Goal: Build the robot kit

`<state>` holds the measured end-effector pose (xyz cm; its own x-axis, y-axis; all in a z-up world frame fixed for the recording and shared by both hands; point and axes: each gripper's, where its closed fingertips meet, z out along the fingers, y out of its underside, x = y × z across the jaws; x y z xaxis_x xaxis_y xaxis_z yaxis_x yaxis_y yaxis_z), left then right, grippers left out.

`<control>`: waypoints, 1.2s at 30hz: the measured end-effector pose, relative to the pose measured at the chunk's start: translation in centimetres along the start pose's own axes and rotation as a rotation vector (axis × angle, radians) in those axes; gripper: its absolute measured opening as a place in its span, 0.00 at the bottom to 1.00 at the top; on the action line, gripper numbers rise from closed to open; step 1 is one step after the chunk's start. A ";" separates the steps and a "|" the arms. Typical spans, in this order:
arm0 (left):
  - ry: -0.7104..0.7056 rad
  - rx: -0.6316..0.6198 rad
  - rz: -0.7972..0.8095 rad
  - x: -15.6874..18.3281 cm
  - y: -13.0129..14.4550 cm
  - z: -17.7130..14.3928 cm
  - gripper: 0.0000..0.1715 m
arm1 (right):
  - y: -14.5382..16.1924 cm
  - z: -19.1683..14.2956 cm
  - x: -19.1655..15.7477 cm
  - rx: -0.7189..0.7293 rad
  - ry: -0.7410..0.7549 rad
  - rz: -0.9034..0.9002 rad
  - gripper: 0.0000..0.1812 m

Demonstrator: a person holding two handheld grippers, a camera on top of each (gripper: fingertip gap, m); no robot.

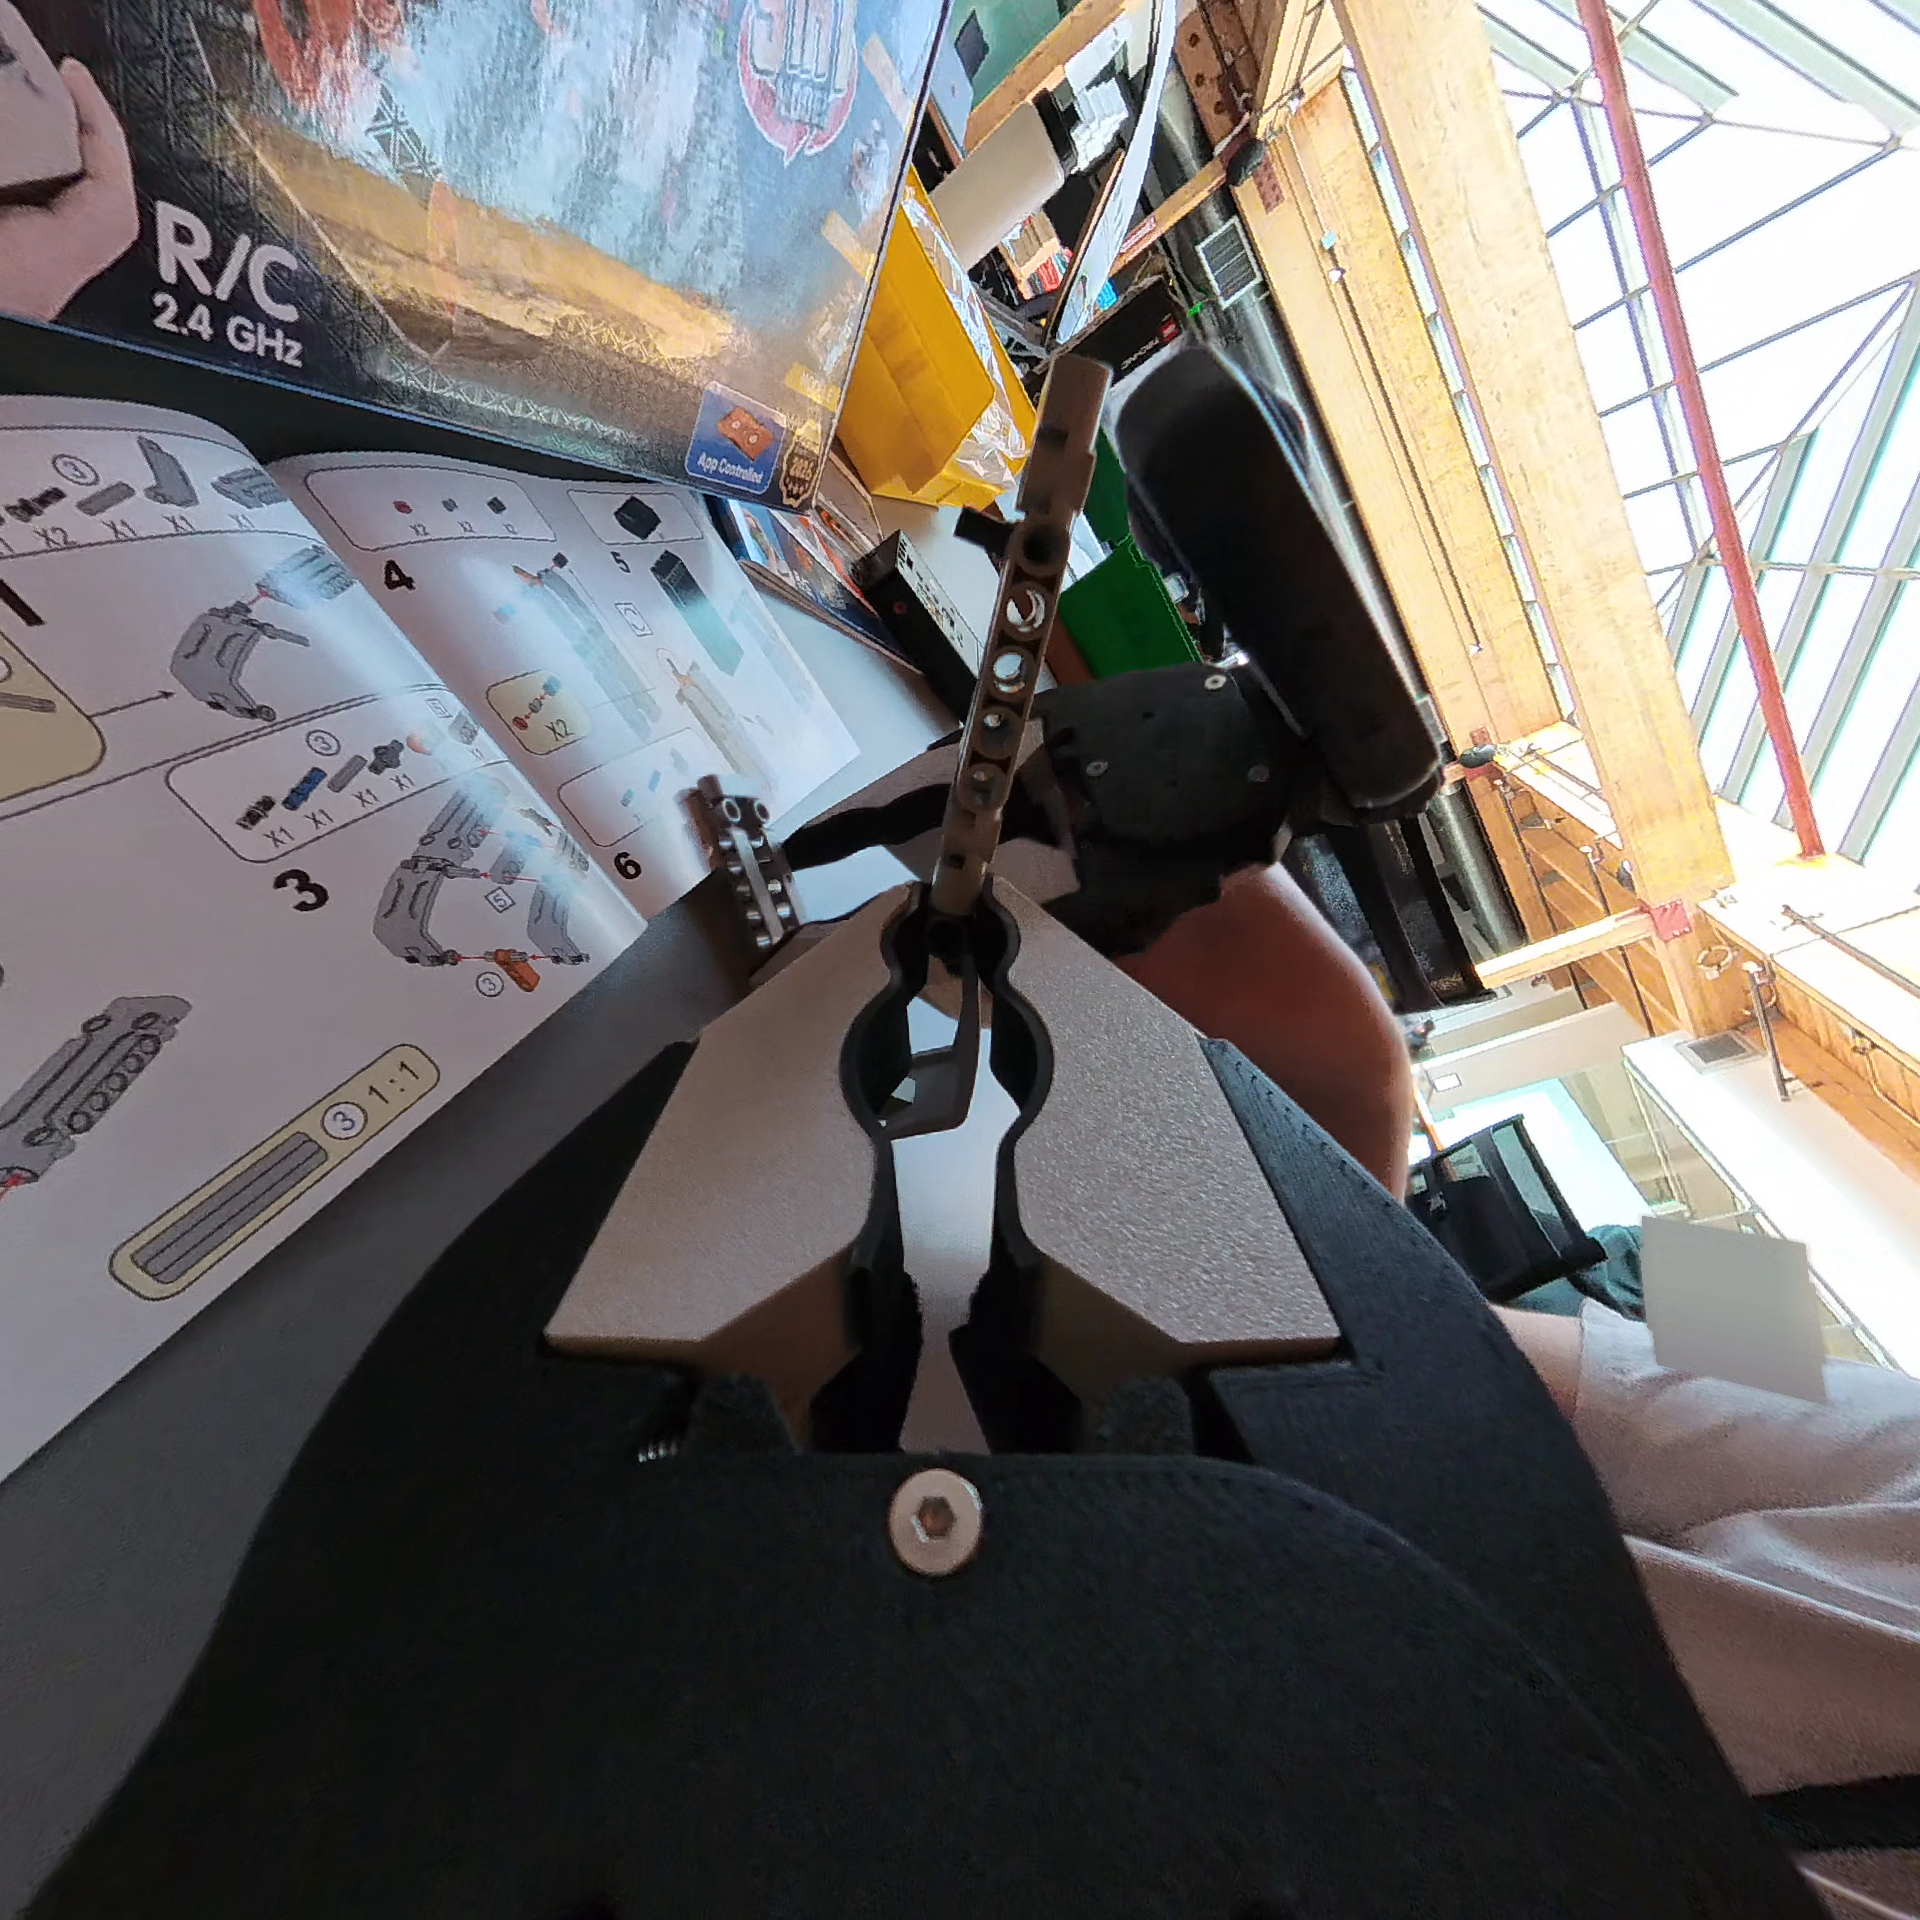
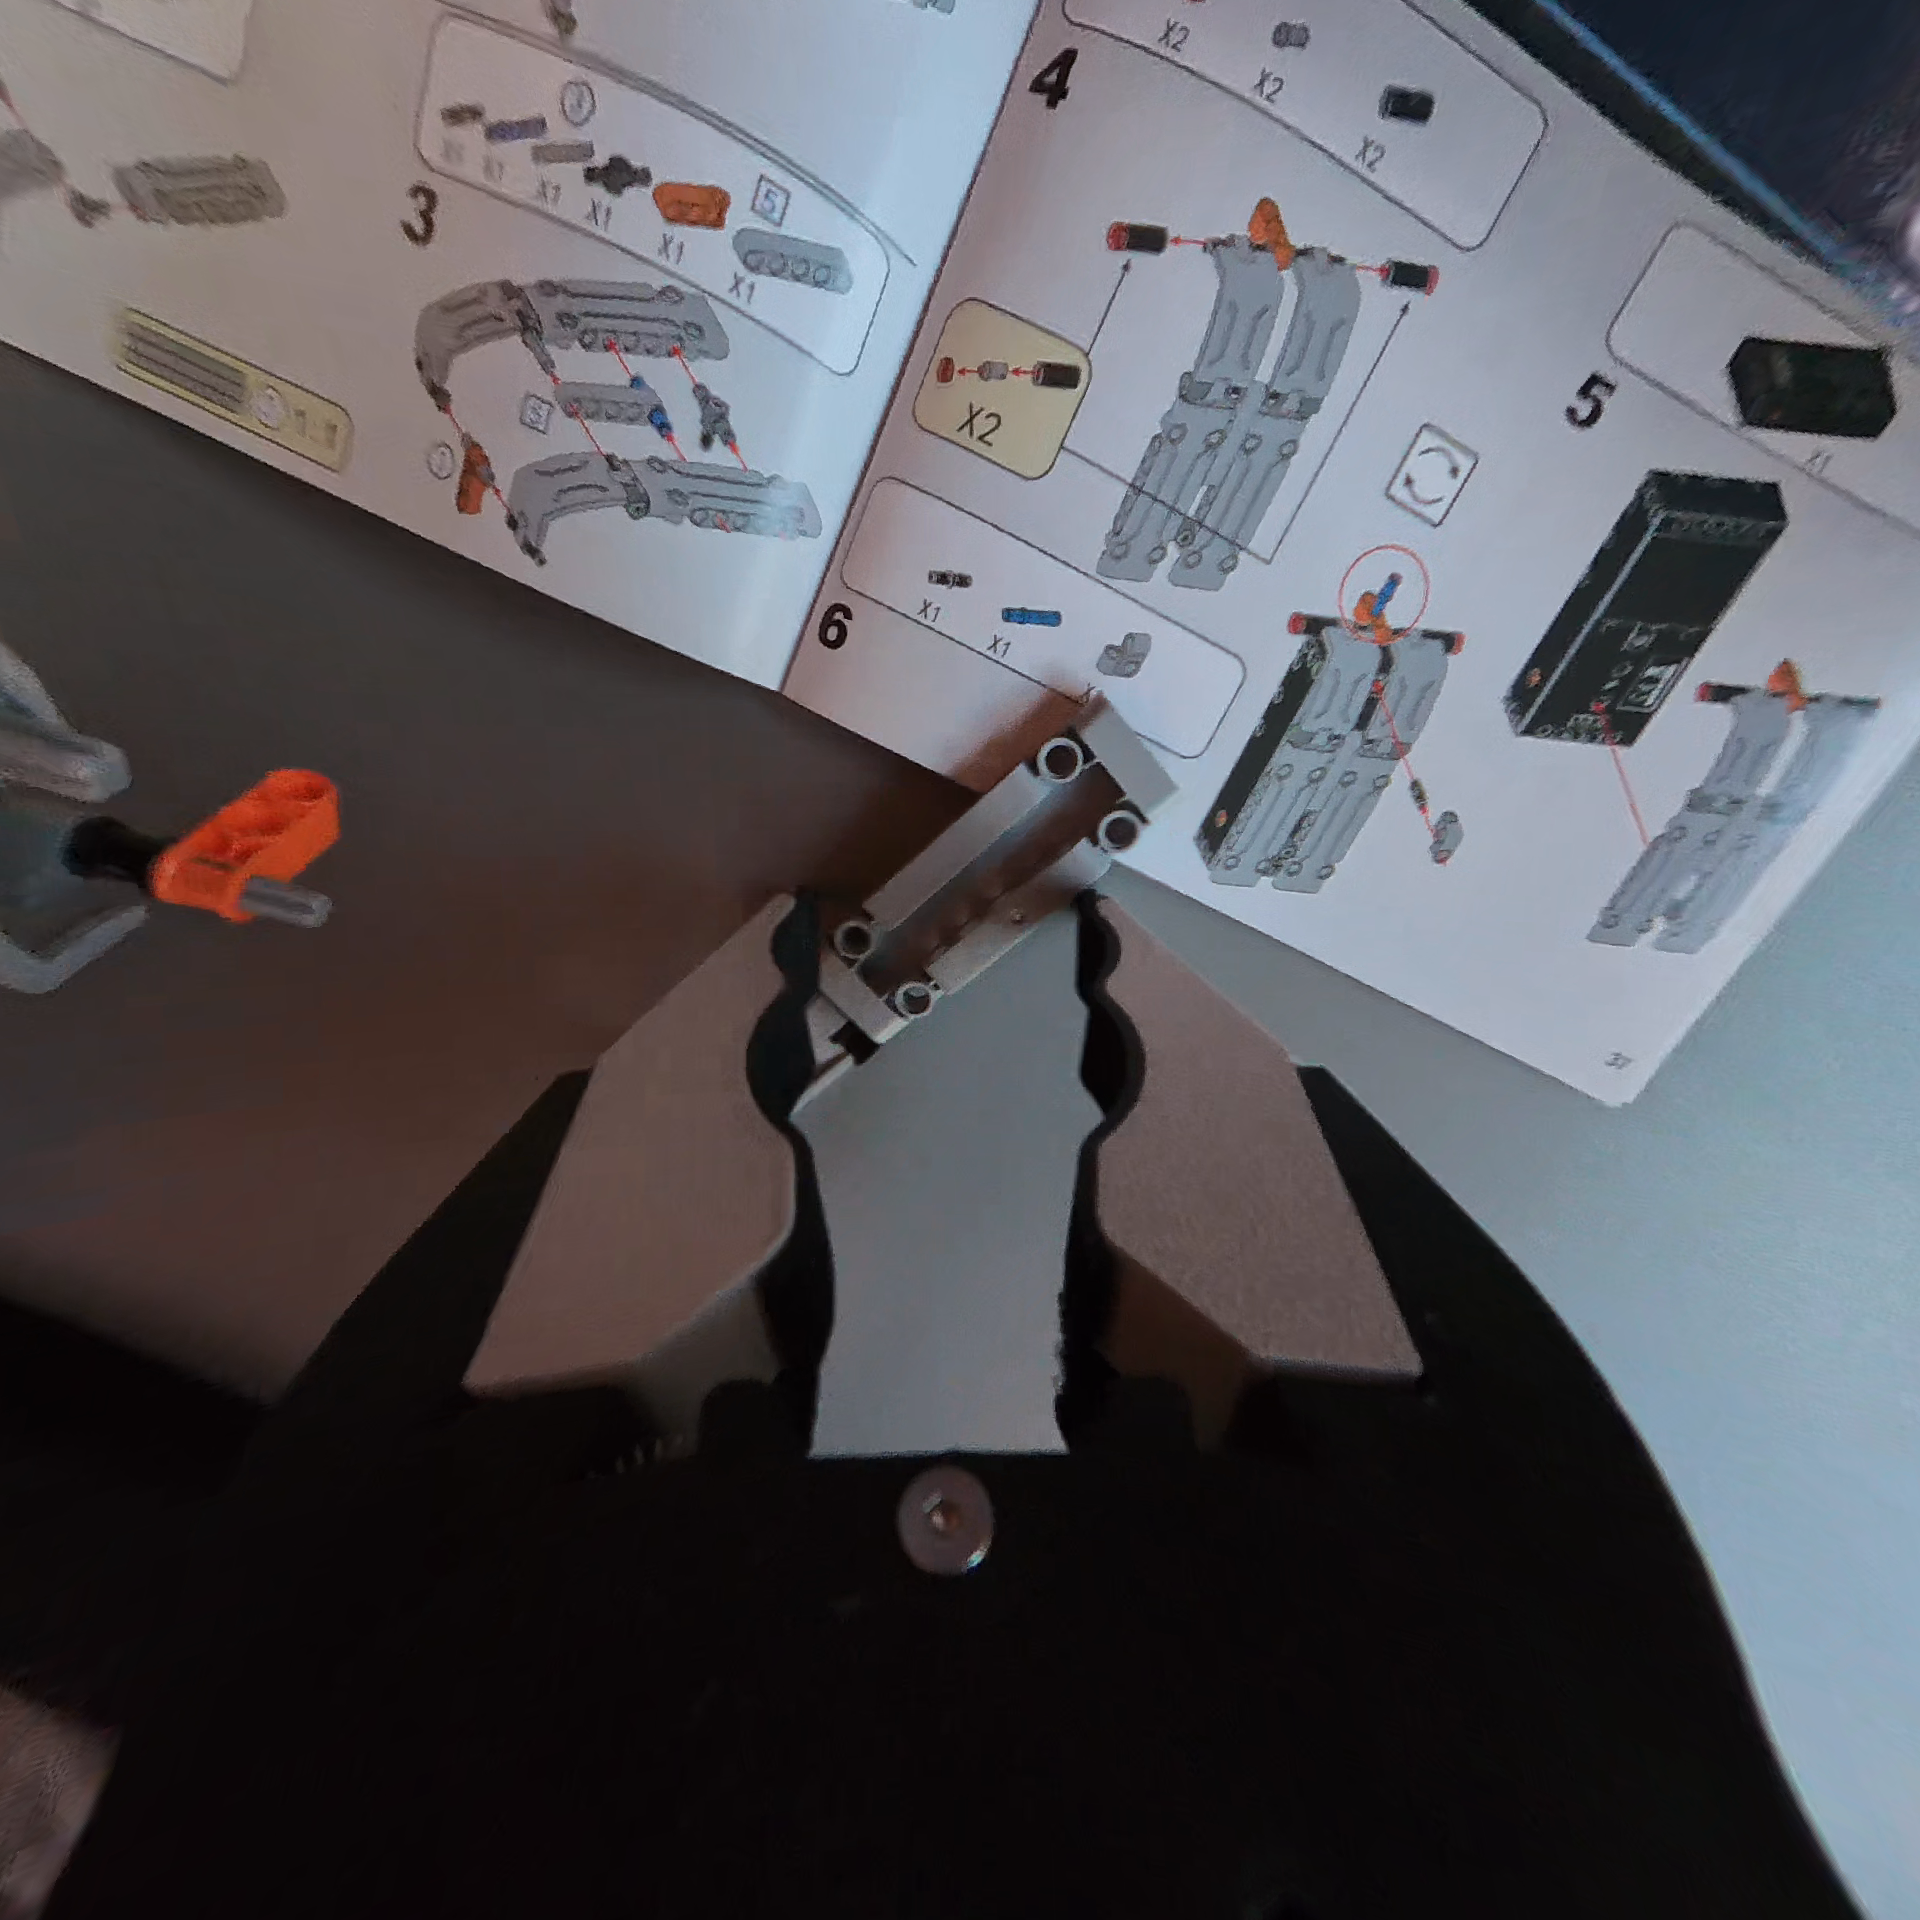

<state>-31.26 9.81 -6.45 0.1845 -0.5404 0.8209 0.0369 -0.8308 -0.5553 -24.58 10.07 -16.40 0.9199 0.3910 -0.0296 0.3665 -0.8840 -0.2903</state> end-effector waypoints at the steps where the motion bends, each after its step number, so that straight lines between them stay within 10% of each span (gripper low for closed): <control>1: -0.001 0.006 0.003 0.0 -0.1 -0.1 0.03 | 0.1 0.1 0.0 -0.001 0.032 -0.058 0.23; 6: -0.004 0.045 0.016 0.1 -0.9 -0.7 0.03 | 0.3 -1.5 -2.5 0.122 -0.189 -0.216 0.15; 12: 0.040 0.055 0.025 0.7 -1.2 -0.8 0.03 | 2.4 -6.1 -5.4 0.150 -0.945 -0.111 0.15; 16: 0.023 0.029 0.063 0.8 -0.7 -0.3 0.03 | 5.4 -4.7 -6.3 0.024 -0.987 -0.242 0.15; 28: 0.038 -0.005 0.045 0.6 0.0 0.4 0.03 | 6.4 -2.3 -7.6 0.175 -0.558 -0.797 0.14; 36: 0.045 0.019 0.044 0.8 -0.5 -0.2 0.04 | 8.0 -6.9 -6.9 0.709 0.060 -1.258 0.15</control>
<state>-31.30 9.78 -5.43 0.1425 -0.5825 0.8003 0.0485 -0.8034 -0.5934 -27.06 -1.49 -11.94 0.0567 0.7728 0.6321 0.7939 0.3490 -0.4979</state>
